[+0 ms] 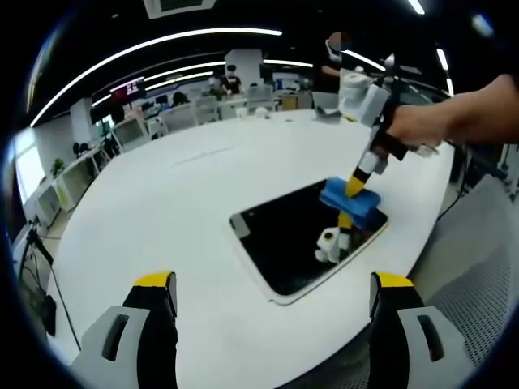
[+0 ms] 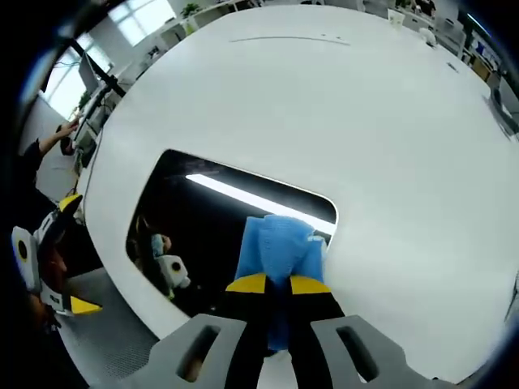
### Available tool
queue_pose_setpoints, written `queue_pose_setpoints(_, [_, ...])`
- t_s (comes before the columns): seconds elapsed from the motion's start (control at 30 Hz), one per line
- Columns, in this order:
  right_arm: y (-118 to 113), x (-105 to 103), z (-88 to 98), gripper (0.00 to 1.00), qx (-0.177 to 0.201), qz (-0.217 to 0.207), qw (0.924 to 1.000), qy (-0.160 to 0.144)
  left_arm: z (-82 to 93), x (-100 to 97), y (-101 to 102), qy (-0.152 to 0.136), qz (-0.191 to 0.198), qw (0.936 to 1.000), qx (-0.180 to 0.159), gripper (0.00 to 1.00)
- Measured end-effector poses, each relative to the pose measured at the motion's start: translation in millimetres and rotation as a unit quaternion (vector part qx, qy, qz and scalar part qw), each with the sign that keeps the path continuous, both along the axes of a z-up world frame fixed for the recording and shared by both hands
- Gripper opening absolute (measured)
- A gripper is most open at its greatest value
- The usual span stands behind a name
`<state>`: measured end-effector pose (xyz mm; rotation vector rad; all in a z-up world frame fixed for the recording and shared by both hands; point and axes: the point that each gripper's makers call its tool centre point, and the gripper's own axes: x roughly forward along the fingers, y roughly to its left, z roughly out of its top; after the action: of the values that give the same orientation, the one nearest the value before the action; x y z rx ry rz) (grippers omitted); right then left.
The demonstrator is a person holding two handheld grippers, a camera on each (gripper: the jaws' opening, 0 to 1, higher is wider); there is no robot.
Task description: Wipe the mirror surface with the cleaning cloth until all visible marks leave the cleaned area.
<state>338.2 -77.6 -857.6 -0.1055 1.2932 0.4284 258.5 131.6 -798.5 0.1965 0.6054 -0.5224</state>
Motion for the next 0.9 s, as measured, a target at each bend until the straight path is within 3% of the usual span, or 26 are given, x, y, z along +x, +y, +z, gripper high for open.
queue_pose_setpoints(0.9, [-0.3,45.4,1.4,0.02,-0.009,-0.010,0.9998,-0.012,0.6,0.5,2.1,0.000,0.003,1.0000,0.001,0.99])
